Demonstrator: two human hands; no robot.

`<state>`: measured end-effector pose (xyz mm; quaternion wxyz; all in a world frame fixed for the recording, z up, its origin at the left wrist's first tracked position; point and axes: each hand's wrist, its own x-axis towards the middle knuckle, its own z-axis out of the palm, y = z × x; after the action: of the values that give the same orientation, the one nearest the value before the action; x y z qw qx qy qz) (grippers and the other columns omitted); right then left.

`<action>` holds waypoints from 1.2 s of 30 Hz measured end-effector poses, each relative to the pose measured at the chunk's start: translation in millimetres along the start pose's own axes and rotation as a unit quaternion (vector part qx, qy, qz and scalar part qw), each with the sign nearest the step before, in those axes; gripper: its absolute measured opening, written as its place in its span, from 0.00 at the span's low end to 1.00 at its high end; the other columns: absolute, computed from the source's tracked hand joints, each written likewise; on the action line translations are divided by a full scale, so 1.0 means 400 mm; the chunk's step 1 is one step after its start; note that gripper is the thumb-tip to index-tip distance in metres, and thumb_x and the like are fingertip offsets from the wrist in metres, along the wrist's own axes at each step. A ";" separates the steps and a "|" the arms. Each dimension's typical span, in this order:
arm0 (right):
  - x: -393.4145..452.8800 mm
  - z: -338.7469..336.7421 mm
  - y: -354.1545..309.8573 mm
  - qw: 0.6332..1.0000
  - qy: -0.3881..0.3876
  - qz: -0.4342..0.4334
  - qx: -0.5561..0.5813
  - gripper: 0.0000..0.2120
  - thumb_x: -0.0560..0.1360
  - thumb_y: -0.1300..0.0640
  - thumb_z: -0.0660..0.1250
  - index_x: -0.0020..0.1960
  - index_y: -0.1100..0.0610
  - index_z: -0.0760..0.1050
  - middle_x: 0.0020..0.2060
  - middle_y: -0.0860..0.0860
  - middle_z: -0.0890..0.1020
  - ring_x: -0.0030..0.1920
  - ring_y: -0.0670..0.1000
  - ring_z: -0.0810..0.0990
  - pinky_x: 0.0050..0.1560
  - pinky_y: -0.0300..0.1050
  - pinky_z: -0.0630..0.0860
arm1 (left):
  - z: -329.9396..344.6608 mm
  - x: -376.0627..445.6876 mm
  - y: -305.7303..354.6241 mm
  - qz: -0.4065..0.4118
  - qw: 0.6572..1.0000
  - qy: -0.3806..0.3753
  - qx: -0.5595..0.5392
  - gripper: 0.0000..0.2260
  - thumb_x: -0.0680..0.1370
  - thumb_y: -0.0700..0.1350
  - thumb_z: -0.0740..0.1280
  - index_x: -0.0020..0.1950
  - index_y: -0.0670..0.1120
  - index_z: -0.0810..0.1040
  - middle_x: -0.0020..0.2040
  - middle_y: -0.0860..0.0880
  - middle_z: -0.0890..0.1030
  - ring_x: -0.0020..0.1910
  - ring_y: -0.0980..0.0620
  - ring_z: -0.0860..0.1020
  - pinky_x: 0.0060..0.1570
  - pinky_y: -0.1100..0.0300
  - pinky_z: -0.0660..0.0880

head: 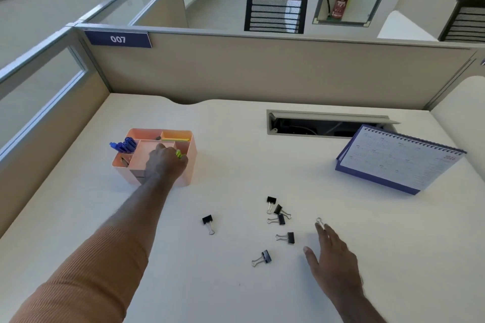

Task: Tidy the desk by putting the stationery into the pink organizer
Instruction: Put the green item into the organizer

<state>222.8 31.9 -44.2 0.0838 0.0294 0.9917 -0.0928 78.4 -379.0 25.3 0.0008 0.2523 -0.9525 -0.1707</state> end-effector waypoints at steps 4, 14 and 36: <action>0.047 -0.008 0.018 0.999 0.018 0.023 -0.014 0.29 0.72 0.46 0.68 0.71 0.53 0.69 0.70 0.54 0.73 0.63 0.57 0.76 0.52 0.53 0.76 | -0.009 -0.011 -0.014 -0.022 0.992 0.044 -0.112 0.18 0.78 0.53 0.63 0.63 0.45 0.80 0.61 0.44 0.78 0.52 0.42 0.78 0.44 0.48 0.81; 0.123 -0.076 -0.178 0.987 0.075 -0.125 0.068 0.21 0.73 0.52 0.68 0.66 0.51 0.73 0.64 0.50 0.76 0.59 0.57 0.77 0.53 0.55 0.75 | 0.035 -0.157 -0.155 -0.346 0.797 0.122 -0.479 0.12 0.79 0.46 0.62 0.60 0.43 0.78 0.52 0.46 0.80 0.48 0.46 0.76 0.48 0.52 0.76; 0.252 -0.105 -0.845 0.938 0.023 -0.329 -0.105 0.13 0.77 0.56 0.67 0.60 0.56 0.75 0.57 0.56 0.76 0.53 0.57 0.75 0.52 0.54 0.72 | 0.082 -0.087 -0.154 -0.383 0.613 -0.019 -0.690 0.09 0.78 0.42 0.67 0.59 0.44 0.79 0.54 0.45 0.80 0.41 0.49 0.70 0.32 0.61 0.69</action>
<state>91.7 -287.5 39.7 0.0281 -0.3052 0.9518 -0.0096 135.4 -401.9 -22.6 0.0911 0.5156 -0.3699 -0.7675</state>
